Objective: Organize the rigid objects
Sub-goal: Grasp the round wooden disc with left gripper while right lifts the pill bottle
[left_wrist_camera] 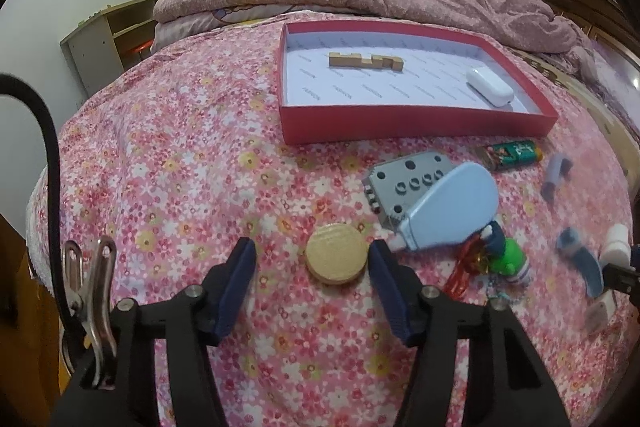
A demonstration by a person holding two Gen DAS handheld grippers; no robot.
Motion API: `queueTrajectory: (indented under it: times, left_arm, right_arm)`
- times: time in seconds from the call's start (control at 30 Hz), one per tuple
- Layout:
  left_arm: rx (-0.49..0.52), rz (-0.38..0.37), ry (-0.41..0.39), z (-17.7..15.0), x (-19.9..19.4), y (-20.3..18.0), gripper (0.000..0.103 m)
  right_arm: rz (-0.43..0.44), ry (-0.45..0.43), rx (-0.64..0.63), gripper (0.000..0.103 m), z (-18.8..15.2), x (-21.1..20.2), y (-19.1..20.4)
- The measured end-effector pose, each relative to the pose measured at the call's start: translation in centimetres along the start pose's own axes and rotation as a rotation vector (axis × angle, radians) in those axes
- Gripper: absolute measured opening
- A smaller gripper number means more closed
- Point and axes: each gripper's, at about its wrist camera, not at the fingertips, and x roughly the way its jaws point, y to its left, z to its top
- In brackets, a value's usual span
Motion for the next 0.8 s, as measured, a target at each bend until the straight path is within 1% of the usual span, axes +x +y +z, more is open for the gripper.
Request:
queueTrajectory:
  times: [0.1, 0.3, 0.33, 0.4, 0.47, 0.53, 0.63, 0.8]
  left_arm:
    - [0.014, 0.0, -0.013, -0.1, 0.0, -0.2, 0.058]
    - [0.017, 0.001, -0.027, -0.1, 0.3, -0.4, 0.057]
    - [0.02, -0.001, -0.027, -0.1, 0.3, -0.5, 0.053]
    - [0.029, -0.012, -0.023, -0.1, 0.2, -0.7, 0.042]
    - [0.045, -0.001, -0.022, -0.1, -0.1, -1.0, 0.035]
    - [0.063, 0.012, -0.024, -0.2, -0.3, -1.1, 0.034]
    - [0.065, 0.006, -0.021, -0.3, -0.7, -1.0, 0.034]
    - [0.028, -0.027, -0.019, -0.2, -1.6, -0.3, 0.034]
  right_arm:
    - [-0.001, -0.011, 0.004, 0.05, 0.0, 0.3, 0.0]
    - [0.007, -0.037, 0.002, 0.05, -0.2, 0.4, -0.2]
    - [0.003, -0.042, -0.005, 0.05, -0.3, 0.4, -0.1]
    - [-0.007, -0.054, -0.022, 0.05, -0.4, 0.4, 0.1]
    - [-0.013, -0.065, -0.037, 0.05, -0.5, 0.4, 0.3]
    - [-0.009, -0.072, -0.041, 0.05, -0.6, 0.3, 0.3]
    - [0.004, -0.079, -0.032, 0.05, -0.6, 0.3, 0.0]
    - [0.005, -0.09, -0.032, 0.05, -0.8, 0.2, 0.1]
